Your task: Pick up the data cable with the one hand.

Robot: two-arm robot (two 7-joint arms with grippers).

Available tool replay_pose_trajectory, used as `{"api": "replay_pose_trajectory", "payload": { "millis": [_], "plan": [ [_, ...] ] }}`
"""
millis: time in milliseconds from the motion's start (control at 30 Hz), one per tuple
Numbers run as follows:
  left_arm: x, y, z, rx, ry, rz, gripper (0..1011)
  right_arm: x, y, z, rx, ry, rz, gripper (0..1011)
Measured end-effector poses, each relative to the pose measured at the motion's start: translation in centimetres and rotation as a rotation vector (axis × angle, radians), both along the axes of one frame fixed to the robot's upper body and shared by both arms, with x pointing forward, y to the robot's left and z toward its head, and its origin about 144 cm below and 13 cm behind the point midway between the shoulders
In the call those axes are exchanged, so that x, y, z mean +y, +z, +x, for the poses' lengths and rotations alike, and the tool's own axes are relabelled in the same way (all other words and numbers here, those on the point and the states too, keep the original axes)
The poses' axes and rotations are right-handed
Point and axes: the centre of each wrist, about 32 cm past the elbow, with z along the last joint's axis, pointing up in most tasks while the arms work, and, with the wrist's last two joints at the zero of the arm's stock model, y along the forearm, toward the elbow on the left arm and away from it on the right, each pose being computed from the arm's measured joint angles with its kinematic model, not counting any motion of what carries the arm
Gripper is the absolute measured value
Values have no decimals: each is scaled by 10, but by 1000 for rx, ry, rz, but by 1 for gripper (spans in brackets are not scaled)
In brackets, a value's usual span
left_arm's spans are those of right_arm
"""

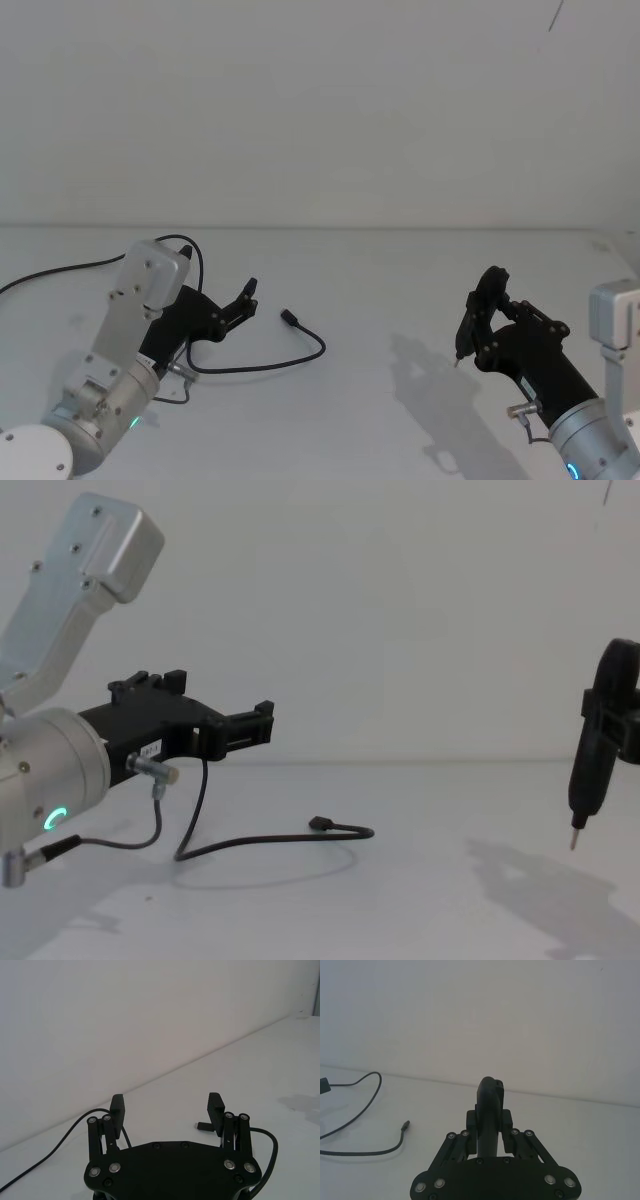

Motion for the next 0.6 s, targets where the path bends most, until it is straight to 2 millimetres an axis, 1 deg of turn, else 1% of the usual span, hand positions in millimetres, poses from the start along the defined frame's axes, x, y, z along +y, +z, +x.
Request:
{"api": "replay_pose_trajectory", "payload": {
  "millis": [600],
  "plan": [
    [0,0,0,0,0,0,1001,0,0,0,0,0,0,279]
  ]
}}
